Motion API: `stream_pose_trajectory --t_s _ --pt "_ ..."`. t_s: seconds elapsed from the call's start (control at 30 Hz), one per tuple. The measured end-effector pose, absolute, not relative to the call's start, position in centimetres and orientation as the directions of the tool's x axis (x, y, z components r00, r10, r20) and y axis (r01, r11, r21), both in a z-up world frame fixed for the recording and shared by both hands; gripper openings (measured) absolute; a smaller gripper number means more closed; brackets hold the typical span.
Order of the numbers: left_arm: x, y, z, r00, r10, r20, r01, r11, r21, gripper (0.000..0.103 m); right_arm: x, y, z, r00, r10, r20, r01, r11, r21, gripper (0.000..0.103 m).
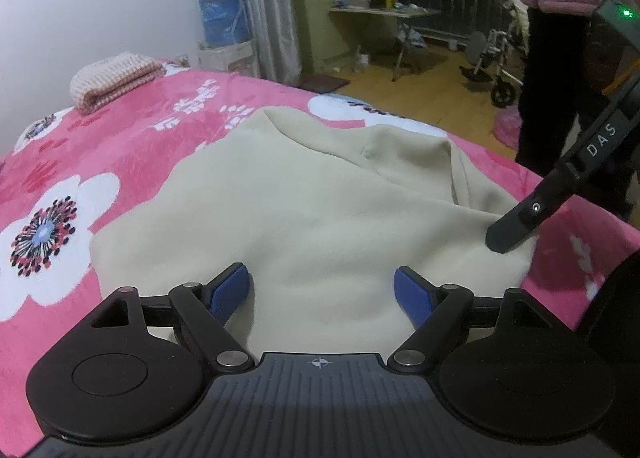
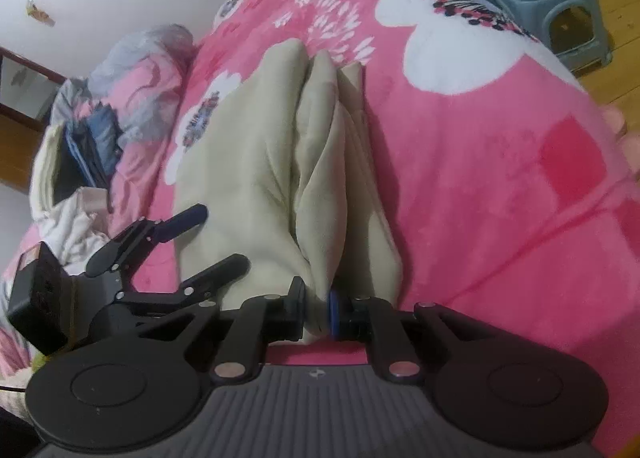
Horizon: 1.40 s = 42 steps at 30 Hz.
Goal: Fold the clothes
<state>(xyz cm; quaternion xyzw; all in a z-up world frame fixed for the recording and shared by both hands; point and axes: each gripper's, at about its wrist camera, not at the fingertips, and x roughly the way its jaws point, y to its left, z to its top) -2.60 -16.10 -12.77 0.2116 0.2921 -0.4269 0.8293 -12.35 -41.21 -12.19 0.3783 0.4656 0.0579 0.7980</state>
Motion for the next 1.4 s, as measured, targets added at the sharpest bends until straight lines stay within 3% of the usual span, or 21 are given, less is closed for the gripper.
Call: stream_pose_trajectory --t_s 0.17,0.3,0.37,0.57,0.77,1.1,1.4 --pt "-3.1 -16.3 -13.2 0.492 -0.593 -0.638 0.817 0.568 0.101 0.087 -12.1 -40.7 -11.7 0.544 0.408 -0.733 0.244 0.759 0.604 0.013" --pt "-3.3 -16.2 -13.5 0.510 -0.598 -0.618 0.808 0.580 0.106 0.089 -12.5 -40.9 -10.2 0.543 0.364 -0.757 0.257 0.786 0.562 0.033" --pt "-3.2 -16.1 -13.4 0.512 -0.601 -0.614 0.805 0.586 0.097 0.089 -13.1 -41.3 -8.6 0.571 0.310 -0.760 0.269 0.804 0.531 0.038" --pt "-3.2 -16.6 -13.2 0.516 -0.580 -0.630 0.794 0.600 0.099 0.089 -15.0 -42.6 -7.0 0.735 0.201 -0.648 0.413 0.625 0.662 0.040" --pt "-1.7 -17.3 -11.7 0.444 -0.529 -0.723 0.814 0.575 0.079 0.089 -16.3 -40.1 -9.2 0.880 0.119 -0.459 0.366 0.446 0.817 0.040" --pt "0.9 -15.5 -10.3 0.447 -0.492 -0.747 0.711 0.702 -0.036 0.089 -16.1 -39.4 -10.4 0.869 0.111 -0.482 0.391 0.444 0.806 0.040" --pt "0.6 -14.8 -9.9 0.485 -0.453 -0.749 0.657 0.753 -0.030 0.089 -16.9 -39.3 -10.4 0.886 0.073 -0.458 0.384 0.438 0.812 0.040"
